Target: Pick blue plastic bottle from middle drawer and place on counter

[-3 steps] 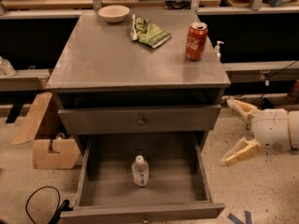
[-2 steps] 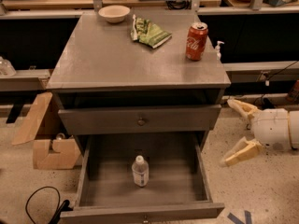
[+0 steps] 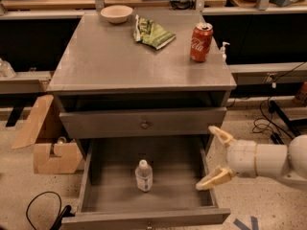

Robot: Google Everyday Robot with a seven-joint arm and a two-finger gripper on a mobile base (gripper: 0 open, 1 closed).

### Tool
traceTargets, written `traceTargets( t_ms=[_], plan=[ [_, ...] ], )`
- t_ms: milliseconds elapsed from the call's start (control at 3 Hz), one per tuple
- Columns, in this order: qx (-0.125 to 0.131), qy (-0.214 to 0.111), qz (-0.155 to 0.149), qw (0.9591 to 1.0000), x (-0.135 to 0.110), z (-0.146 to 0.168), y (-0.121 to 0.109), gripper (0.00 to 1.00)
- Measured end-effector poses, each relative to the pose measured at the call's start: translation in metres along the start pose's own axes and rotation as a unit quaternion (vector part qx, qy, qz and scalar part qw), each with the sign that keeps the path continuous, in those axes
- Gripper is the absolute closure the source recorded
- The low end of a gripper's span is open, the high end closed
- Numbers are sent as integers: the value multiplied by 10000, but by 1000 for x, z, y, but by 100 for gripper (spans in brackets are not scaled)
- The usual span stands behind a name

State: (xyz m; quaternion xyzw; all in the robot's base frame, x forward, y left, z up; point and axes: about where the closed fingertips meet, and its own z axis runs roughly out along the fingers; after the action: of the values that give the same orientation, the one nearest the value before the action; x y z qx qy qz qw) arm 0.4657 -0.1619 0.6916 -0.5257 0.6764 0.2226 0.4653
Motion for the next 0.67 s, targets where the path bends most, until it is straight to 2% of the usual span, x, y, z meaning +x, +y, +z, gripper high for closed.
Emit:
traceTargets(
  t_ms=[333, 667],
  plan=[
    [-99, -414, 61, 9991, 40, 61, 22, 0],
    [-240, -768, 171, 9966, 68, 119, 33, 0]
  ],
)
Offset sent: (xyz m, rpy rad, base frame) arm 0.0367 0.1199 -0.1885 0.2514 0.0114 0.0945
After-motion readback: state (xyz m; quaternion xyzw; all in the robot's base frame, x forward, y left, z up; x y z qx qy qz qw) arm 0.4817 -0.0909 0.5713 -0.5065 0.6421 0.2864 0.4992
